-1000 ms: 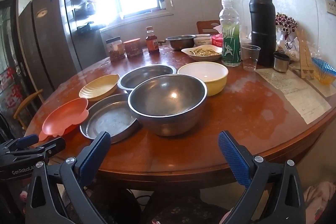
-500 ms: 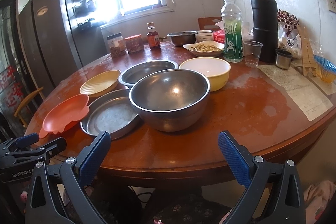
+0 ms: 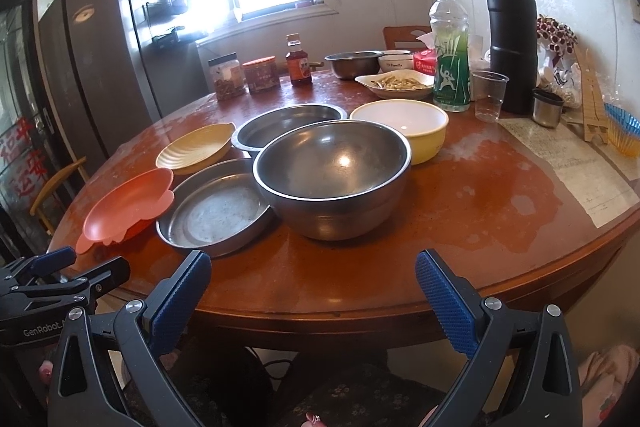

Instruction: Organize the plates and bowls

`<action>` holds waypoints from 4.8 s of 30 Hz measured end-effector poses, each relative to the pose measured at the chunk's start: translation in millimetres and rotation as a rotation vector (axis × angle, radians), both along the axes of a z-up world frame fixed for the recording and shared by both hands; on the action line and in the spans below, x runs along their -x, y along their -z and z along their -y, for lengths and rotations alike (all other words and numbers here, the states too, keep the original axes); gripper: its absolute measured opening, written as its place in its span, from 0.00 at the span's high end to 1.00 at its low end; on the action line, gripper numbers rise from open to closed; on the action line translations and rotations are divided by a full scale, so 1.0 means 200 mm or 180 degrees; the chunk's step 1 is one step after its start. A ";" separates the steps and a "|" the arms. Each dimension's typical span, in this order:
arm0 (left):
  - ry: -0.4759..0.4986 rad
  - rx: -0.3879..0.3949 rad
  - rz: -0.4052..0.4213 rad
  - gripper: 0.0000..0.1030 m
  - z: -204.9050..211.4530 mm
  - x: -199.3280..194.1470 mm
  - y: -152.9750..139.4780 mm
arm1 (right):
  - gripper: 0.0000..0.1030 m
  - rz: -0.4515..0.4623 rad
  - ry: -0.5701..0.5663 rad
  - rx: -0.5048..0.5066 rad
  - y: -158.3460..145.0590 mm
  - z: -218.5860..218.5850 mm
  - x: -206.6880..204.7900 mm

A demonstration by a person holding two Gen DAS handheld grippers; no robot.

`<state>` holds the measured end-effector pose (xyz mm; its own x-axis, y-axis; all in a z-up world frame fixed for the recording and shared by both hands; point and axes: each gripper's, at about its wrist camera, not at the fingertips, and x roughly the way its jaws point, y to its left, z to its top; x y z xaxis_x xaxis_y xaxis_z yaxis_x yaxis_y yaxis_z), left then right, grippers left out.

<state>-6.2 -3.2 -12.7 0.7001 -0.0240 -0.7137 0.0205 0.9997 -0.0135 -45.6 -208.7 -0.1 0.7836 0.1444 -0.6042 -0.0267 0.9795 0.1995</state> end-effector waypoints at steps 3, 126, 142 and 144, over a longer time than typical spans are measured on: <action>0.0002 0.0006 0.0010 0.02 -0.01 0.00 0.00 | 0.01 0.0003 -0.0010 -0.0011 0.00 0.00 0.00; -0.0871 0.0437 -0.0597 0.79 -1.16 -0.60 0.09 | 0.84 -0.0819 -0.1689 0.0267 0.03 -1.34 -0.96; -0.1017 0.0448 -0.0490 0.76 -1.17 -0.58 0.00 | 0.82 -0.0737 -0.1640 0.0079 -0.01 -1.23 -0.95; -0.1032 0.0442 -0.0453 0.72 -1.16 -0.57 -0.02 | 0.81 -0.0714 -0.1593 0.0040 -0.02 -1.19 -0.95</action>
<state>108.0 228.7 -7.8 0.5812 0.0792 -0.8099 -0.3084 0.9424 -0.1292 143.8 29.7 3.7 0.4728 0.4581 -0.7527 -0.4481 0.8605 0.2423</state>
